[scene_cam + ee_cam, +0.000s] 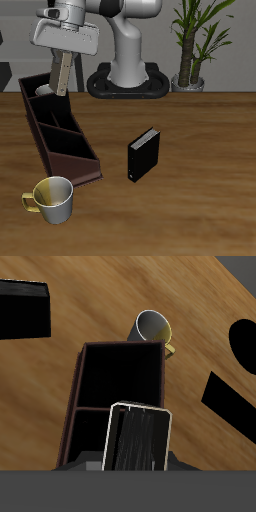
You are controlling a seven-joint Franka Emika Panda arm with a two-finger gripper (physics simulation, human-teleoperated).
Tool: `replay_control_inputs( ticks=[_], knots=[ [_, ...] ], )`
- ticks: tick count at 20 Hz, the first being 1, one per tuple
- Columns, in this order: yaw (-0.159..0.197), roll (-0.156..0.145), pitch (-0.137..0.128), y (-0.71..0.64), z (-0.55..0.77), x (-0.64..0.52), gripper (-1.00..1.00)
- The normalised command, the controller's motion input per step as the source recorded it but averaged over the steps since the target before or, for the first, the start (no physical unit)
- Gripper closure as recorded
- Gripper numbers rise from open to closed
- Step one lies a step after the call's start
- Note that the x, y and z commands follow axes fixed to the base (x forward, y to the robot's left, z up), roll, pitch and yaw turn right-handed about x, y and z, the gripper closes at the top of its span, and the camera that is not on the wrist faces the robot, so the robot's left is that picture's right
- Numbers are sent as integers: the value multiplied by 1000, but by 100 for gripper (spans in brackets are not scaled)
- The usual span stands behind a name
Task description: Place the red mug into the right desk caddy's right compartment and place the yellow book into the right desk caddy's back compartment
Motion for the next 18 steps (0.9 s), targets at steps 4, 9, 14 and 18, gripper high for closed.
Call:
replay_control_inputs(
  ticks=[4,9,14,18],
  knots=[
    [2,15,18,89,-92,-35,100],
    [-5,6,13,-27,-102,-21,100],
    [-5,-14,13,-107,-125,-13,100],
    [-15,-3,11,-79,-111,-45,100]
  ],
)
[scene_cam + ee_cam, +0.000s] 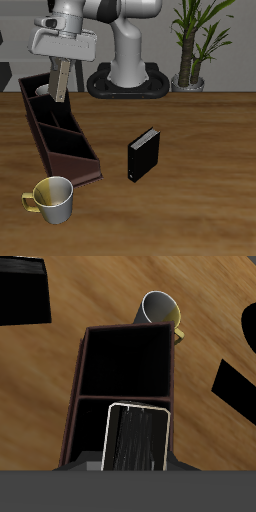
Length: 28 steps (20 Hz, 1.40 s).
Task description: Place the red mug into the right desk caddy's right compartment and place the yellow book into the right desk caddy's back compartment
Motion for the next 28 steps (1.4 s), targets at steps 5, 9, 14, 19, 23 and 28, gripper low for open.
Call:
replay_control_inputs(
  ticks=[5,9,14,19,23,28],
  knots=[
    [-18,-16,-1,-113,-25,10,100],
    [-27,-2,-2,-73,-55,5,100],
    [-22,9,11,4,-113,59,100],
    [-9,13,15,64,-121,84,100],
    [-17,4,0,13,-45,7,100],
    [-4,-5,9,-51,-90,-1,100]
  ],
)
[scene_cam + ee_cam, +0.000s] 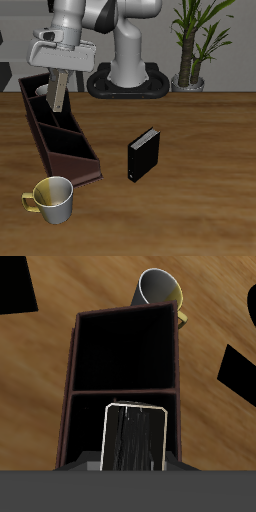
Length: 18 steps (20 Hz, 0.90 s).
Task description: Place the red mug into the right desk caddy's right compartment and place the yellow book into the right desk caddy's back compartment
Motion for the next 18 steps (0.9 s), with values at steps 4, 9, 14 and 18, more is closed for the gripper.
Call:
replay_control_inputs(
  ticks=[4,9,14,18],
  knots=[
    [-16,-19,10,-143,-110,-33,100],
    [-4,-17,7,-83,-68,14,100],
    [-11,-22,36,-124,-275,87,100],
    [-5,-1,6,22,-50,-16,100]
  ],
)
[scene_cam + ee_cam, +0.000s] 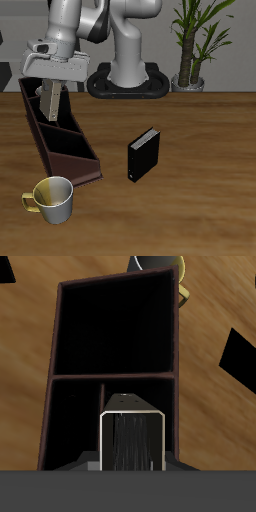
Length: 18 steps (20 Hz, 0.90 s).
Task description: Place the red mug into the right desk caddy's right compartment and place the yellow book into the right desk caddy's back compartment
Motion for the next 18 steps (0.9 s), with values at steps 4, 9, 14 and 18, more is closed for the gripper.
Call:
replay_control_inputs(
  ticks=[4,9,14,18],
  knots=[
    [-5,14,2,61,-22,48,100],
    [12,-3,-4,-1,-17,78,100],
    [-31,-6,0,-73,-18,28,100],
    [9,8,24,28,-195,67,100]
  ],
)
